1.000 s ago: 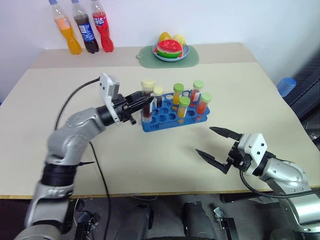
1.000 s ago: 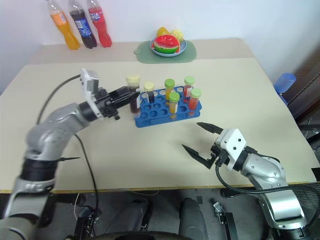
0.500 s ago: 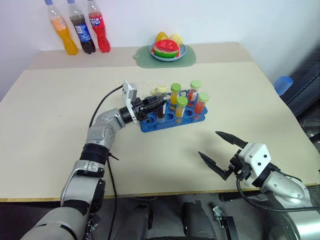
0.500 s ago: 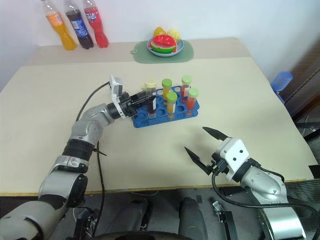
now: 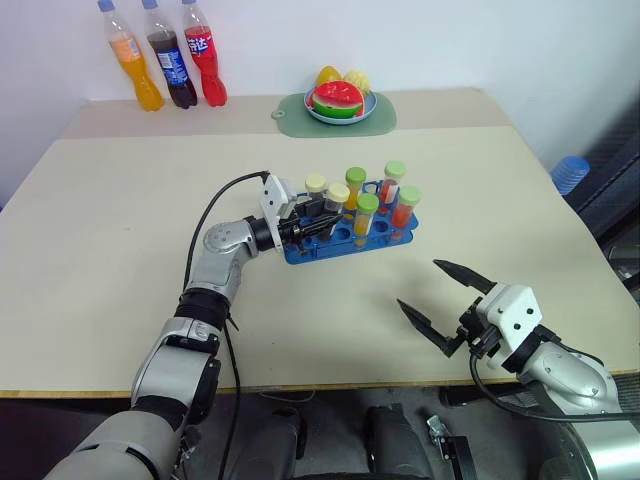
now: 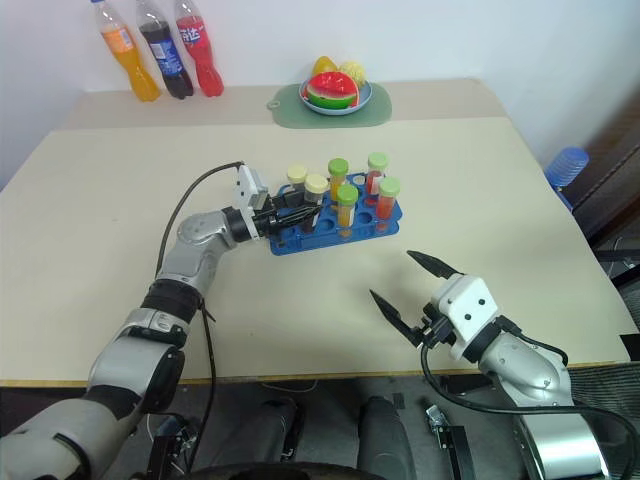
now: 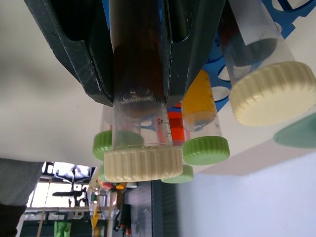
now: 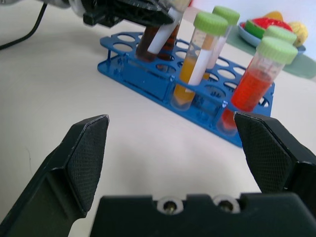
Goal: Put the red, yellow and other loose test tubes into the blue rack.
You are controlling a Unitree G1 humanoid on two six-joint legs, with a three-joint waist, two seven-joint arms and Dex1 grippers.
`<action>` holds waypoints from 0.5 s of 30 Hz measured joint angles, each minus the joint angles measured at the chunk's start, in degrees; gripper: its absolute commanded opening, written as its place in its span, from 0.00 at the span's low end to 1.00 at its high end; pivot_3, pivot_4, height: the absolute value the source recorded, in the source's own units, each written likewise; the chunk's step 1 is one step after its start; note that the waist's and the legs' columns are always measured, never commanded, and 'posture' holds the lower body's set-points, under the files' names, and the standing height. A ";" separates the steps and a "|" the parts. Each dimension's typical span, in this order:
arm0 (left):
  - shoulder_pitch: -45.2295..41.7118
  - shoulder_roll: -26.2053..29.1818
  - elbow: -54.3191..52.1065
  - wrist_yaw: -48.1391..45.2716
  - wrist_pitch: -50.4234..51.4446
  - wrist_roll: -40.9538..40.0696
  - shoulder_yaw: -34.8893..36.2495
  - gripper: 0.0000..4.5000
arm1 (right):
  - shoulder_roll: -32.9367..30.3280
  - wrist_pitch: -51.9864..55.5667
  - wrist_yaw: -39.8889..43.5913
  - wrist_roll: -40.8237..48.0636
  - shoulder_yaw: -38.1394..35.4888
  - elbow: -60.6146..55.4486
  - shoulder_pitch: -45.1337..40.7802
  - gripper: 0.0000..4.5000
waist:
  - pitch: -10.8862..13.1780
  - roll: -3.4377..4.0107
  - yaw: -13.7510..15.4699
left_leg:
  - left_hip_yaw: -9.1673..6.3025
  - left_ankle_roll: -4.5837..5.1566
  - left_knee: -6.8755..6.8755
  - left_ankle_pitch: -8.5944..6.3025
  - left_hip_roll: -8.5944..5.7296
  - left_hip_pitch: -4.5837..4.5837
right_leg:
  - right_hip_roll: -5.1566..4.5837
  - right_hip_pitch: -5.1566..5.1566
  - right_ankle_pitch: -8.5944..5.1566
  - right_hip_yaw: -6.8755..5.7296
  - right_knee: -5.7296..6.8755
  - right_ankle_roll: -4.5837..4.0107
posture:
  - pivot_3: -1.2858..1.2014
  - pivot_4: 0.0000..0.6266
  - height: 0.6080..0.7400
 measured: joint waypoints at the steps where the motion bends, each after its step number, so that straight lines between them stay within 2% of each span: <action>1: 0.82 -0.24 -0.09 -0.45 0.83 -0.03 -0.06 0.72 | 0.00 0.01 0.02 0.00 0.00 0.00 0.00 1.00 | 0.00 0.00 -0.06 | 0.00 0.02 -0.01 -0.01 0.00 -0.01 | 0.00 -0.02 0.00 0.00 0.00 0.00 | 0.52 0.24 1.00; 3: 3.16 -1.10 -1.73 1.19 -0.25 0.97 -0.40 0.95 | 0.00 0.08 0.06 0.05 0.00 0.00 -0.11 1.00 | 0.02 -0.02 -0.11 | -0.01 -0.06 -0.01 0.03 0.00 -0.09 | 0.00 -0.12 0.00 0.00 0.00 0.01 | 0.52 0.24 1.00; 4: 3.40 -1.35 -2.37 1.64 -0.27 1.07 -0.44 0.98 | 0.01 0.14 0.06 0.06 0.00 0.01 -0.13 1.00 | 0.02 -0.03 -0.09 | -0.01 -0.19 -0.01 0.11 0.01 -0.11 | 0.00 -0.13 0.00 0.00 0.00 0.00 | 0.52 0.24 1.00; 9: 11.06 1.84 -20.89 1.03 6.33 -3.37 1.17 0.98 | 2.44 1.05 -1.66 0.31 0.04 0.11 -0.54 1.00 | 0.00 0.01 -0.82 | -0.11 -0.10 -0.15 0.05 0.07 -0.05 | 0.02 -0.17 -0.01 0.03 0.02 -0.01 | 0.52 0.24 1.00; 15: 23.15 6.28 -30.49 4.98 5.99 -4.77 6.71 0.98 | 4.38 1.08 -3.64 0.26 -0.81 0.99 1.91 1.00 | -0.01 0.04 -1.42 | -0.26 -0.04 -0.18 0.01 0.07 -0.04 | 0.03 -0.17 -0.01 0.03 0.02 -0.02 | 0.52 0.24 1.00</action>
